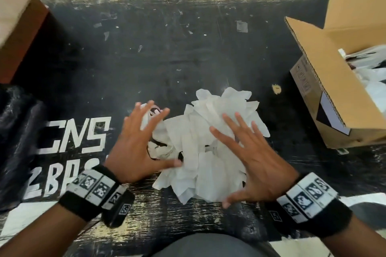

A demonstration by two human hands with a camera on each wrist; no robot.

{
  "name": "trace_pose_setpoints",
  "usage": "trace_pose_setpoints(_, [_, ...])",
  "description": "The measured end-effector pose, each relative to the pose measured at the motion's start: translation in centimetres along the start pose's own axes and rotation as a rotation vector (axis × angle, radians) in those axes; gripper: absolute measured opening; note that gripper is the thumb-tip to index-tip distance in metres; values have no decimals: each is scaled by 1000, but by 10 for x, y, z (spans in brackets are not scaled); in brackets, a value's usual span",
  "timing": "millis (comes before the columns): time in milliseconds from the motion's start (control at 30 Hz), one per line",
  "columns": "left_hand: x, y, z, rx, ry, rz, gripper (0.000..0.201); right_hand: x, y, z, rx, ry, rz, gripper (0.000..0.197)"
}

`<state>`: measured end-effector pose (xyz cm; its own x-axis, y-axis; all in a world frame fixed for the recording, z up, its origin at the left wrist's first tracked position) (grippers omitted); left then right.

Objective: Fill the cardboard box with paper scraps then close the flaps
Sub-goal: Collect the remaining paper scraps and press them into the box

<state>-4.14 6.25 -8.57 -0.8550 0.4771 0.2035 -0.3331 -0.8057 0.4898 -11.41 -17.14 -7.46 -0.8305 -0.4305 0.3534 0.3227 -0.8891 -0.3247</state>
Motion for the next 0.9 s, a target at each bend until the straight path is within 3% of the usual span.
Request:
trace_pose_setpoints(100, [-3,-56,-12,60,-81,295,143,24,38,-4,-65,-8,-255,153])
trace_pose_setpoints(167, [-1,-70,-33,131,-180,363,147,39,61,-27,-194,-50,-427,153])
trace_pose_setpoints(267, [-2,-52,-58,162,-253,283,147,39,56,-61,-363,-106,-441,146])
trace_pose_setpoints(400, [-17,-15,-72,112,-253,127,149,7,21,-70,-381,-69,-202,143])
trace_pose_setpoints(467, [-21,-10,-68,92,-251,134,154,0,14,-61,-355,-53,-141,140])
trace_pose_setpoints(600, [-9,-15,-35,76,-191,192,160,6,46,-11,-406,164,-205,117])
trace_pose_setpoints(700, [-1,2,-30,48,-177,134,161,-5,90,14,-426,259,-324,114])
trace_pose_setpoints(800, [-2,35,-57,-25,-230,48,159,-45,125,15,-389,136,-444,125])
trace_pose_setpoints(900, [-12,44,-84,-91,-249,29,155,-88,132,11,-349,9,-427,126])
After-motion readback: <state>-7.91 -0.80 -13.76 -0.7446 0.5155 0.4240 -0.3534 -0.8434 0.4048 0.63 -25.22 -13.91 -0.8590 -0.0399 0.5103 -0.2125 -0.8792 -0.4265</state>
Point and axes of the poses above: each hand's wrist, its own x-axis away from the middle knuckle, its own z-axis out of the back of the hand, y = z × x, the point moved 9 cm from there along -x, towards the middle knuckle, and after that the axes turned 7 degrees about -y, right-handed, at the moved point
